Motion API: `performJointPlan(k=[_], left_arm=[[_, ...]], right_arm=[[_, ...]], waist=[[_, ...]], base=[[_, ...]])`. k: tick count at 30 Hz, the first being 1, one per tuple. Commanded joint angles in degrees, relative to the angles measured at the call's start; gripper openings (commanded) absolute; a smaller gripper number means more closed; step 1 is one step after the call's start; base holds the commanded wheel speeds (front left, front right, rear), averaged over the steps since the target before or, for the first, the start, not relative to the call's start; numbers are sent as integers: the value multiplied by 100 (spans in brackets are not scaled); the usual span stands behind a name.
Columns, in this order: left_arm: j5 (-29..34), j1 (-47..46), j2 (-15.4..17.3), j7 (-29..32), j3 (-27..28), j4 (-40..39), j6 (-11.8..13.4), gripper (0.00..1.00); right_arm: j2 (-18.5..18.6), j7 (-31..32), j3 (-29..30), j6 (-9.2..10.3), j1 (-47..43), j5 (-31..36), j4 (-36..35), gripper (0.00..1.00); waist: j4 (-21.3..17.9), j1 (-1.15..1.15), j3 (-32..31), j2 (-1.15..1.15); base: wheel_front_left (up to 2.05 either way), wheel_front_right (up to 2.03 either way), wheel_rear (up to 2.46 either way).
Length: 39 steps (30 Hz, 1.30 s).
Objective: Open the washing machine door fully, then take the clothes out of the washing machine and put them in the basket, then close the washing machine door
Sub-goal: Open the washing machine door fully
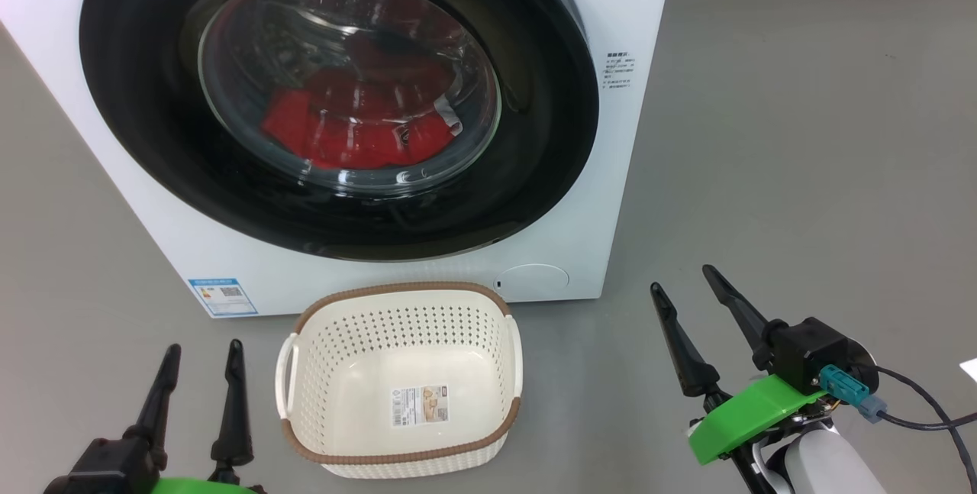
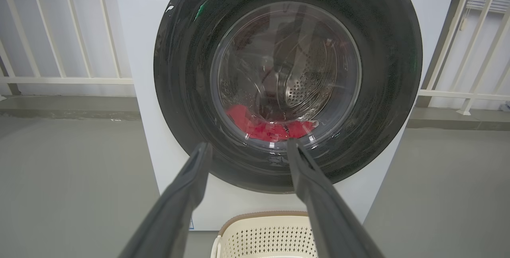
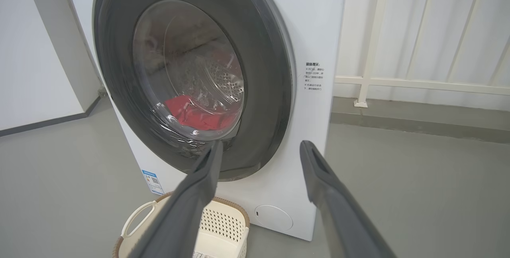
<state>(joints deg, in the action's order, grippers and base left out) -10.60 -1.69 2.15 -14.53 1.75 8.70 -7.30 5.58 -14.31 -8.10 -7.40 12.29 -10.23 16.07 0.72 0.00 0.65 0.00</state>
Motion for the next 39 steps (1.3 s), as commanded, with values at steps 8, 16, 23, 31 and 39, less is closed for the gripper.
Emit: performJointPlan(k=[8,16,23,31,39], left_arm=[[34,-188,94,-47,187,-165,-18,100],[11,-219,96,-47,179,-156,-18,100],[-15,-265,109,-47,164,-163,-18,100],[-59,-341,166,-47,78,-192,-19,100],[-113,-501,262,-47,15,-234,-19,100]], right_arm=[[-11,-69,-28,-9,194,-21,-138,100],[-22,-69,87,-9,220,-76,-139,100],[-11,-69,254,-9,395,-212,-52,100],[65,-69,493,-9,789,-468,190,100],[230,-69,788,-9,1221,-1238,248,24]], waist=[[-6,0,15,0],[8,0,62,0],[40,0,157,0],[139,0,371,0],[337,0,674,0]], base=[[0,0,0],[0,0,0],[0,0,0],[0,0,0],[0,0,0]])
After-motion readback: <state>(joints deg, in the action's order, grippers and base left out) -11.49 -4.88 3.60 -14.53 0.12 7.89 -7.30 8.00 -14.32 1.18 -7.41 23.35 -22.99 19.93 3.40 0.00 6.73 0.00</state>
